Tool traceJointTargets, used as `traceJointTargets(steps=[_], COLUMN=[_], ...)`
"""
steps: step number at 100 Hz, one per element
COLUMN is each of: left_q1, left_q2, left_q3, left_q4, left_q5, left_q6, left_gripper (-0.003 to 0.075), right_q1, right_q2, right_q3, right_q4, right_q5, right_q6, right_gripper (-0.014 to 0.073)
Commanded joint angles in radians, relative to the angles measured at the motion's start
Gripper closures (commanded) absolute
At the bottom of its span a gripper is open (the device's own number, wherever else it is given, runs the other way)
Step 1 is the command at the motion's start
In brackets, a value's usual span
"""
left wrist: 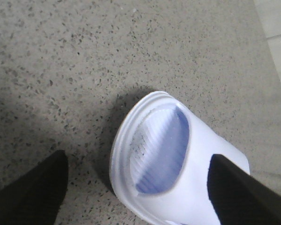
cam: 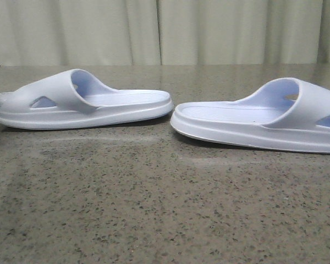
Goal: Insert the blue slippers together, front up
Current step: 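Grasp the heel rim of the slipper with the left gripper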
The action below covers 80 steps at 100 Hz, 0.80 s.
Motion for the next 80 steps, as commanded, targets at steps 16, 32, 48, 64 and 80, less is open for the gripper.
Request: traceJointTargets(steps=[16,32,48,64,80], left_q1=[-0.005,-0.007,-0.007,-0.007,-0.008], left_q2=[0.053,0.081,0.095,0.11,0.136], left_q3=[-0.032,-0.034,-0.043,-0.058,-0.08], left_q4=[-0.076,-0.108,-0.129,-0.138,-0.156], left_q5=[-0.048,-0.048,-0.043,-0.039,-0.032], left_q6=[-0.006,0.002,0.036,0.055,0.077], left_gripper=[0.0181,0.0181,0.0181,0.0183,0.0183], right_q1=[-0.006,-0.006,-0.006,-0.006,-0.006], right_q2=[0.017,0.017,0.017,0.017,0.017], right_q3=[-0.033,-0.033,-0.033,-0.033,-0.033], right_q4=[0.003,0.003,0.003,0.003,0.003], right_q5=[-0.098,-0.121,-0.127,-0.137,-0.15], right_q6=[-0.001,-0.001,-0.001,-0.001,-0.001], right_gripper=[0.0179,0.0179,0.0179,0.0179,0.0179])
